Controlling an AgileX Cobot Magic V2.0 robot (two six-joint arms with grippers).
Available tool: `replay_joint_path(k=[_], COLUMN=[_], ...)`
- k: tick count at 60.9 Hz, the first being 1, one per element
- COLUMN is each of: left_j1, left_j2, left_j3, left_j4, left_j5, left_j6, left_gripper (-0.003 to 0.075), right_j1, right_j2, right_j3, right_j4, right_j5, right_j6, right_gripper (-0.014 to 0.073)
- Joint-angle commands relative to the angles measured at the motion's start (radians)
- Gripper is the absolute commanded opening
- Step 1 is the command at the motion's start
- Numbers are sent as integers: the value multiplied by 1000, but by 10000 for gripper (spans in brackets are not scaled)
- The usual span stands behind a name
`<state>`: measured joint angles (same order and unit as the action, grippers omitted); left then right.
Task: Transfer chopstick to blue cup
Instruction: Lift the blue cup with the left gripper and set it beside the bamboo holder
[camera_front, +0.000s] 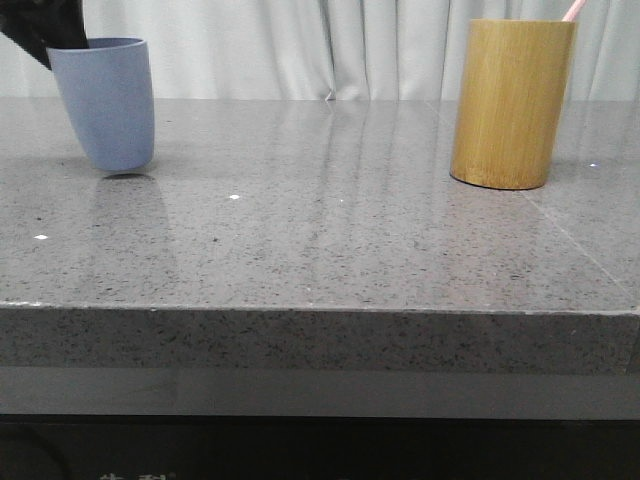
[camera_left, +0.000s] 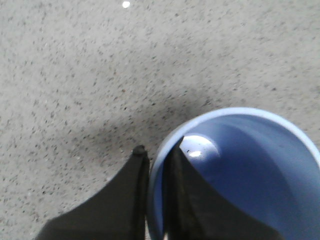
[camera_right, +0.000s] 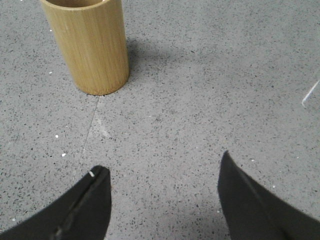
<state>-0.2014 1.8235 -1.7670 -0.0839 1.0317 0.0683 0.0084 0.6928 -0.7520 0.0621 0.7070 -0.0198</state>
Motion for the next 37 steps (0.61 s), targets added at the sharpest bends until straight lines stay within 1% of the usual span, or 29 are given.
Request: replay_joint_path(k=[1, 12, 22, 29, 37], left_j1=[-45, -162, -270, -313, -338], left_j2=[-55, -43, 8, 48, 83], left_j3=[-78, -162, -242, -283, -303], left_j4=[-16, -16, -9, -9, -9], left_j5=[-33, -24, -5, 2, -4], left_j6=[1, 19, 19, 19, 19], left_gripper=[-19, -19, -19, -19, -19], right_j1=[-4, -4, -4, -4, -4], right_j2=[3, 3, 3, 3, 3], right_j3=[-28, -28, -28, -28, -28], right_j4=[5, 5, 5, 5, 5], right_j5=[-63, -71, -69, -70, -70], right_j6=[-10, -10, -10, -10, -10], right_gripper=[474, 474, 474, 474, 474])
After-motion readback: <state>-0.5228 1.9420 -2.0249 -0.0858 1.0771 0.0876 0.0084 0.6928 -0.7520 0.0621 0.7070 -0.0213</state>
